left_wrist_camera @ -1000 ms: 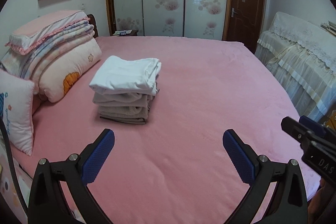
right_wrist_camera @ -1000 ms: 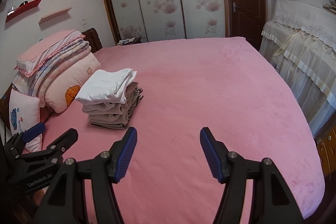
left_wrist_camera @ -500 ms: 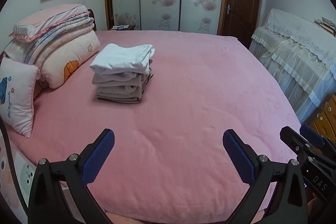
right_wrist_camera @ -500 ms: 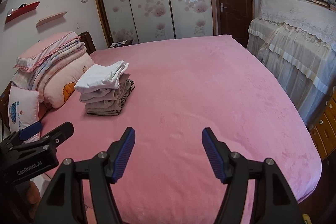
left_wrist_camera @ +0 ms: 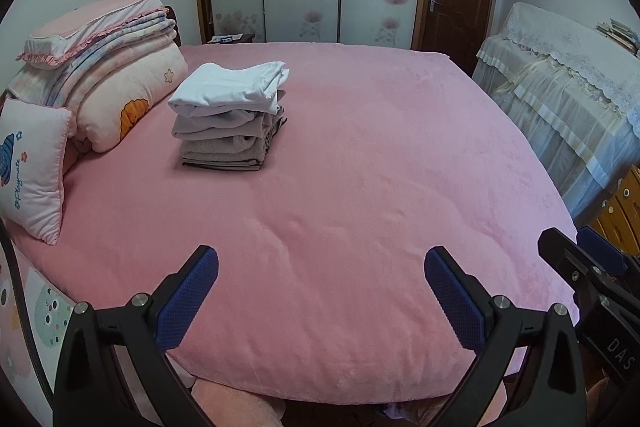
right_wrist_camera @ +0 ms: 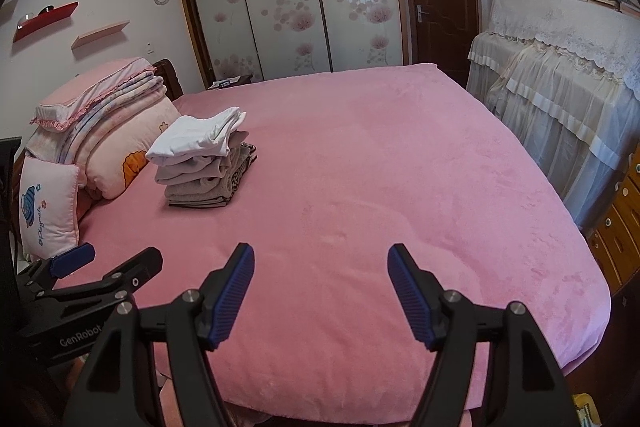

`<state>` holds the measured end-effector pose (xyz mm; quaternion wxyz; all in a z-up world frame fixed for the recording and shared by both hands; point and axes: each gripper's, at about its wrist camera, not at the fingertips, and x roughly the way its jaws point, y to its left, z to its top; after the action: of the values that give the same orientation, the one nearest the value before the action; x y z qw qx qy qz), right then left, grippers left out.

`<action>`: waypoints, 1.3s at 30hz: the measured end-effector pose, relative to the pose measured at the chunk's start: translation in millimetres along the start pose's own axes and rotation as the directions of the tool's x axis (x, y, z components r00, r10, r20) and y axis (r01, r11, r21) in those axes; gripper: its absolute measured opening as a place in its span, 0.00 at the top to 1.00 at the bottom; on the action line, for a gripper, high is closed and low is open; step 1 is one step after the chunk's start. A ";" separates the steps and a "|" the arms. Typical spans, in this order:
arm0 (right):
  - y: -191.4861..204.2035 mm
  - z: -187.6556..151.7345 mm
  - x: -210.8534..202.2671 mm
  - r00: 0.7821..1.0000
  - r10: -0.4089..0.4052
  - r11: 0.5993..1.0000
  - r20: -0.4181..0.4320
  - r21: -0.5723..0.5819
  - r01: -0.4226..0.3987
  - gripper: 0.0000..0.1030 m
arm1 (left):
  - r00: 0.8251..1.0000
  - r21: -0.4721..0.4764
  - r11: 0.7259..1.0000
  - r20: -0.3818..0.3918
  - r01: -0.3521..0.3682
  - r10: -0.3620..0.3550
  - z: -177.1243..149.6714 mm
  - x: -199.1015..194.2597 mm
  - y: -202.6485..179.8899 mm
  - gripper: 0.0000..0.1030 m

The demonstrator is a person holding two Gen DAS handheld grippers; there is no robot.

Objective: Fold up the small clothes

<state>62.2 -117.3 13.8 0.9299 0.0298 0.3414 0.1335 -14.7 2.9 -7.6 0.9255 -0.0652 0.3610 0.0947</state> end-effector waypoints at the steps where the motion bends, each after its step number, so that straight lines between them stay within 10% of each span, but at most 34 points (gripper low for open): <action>1: 0.3 -0.8 -0.6 1.000 0.003 1.000 -0.002 -0.001 -0.003 0.32 | 1.000 0.003 1.000 0.001 -0.002 0.002 -0.7 -0.7 -1.3 0.01; 39: -0.3 -3.0 -10.5 1.000 0.002 1.000 0.018 -0.002 -0.002 0.32 | 1.000 0.016 1.000 0.016 0.004 -0.004 -2.9 -13.7 -0.6 0.01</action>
<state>52.6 -120.5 18.0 0.9329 0.0303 0.3326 0.1345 -26.3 0.0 -0.4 0.9291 -0.0579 0.3540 0.0906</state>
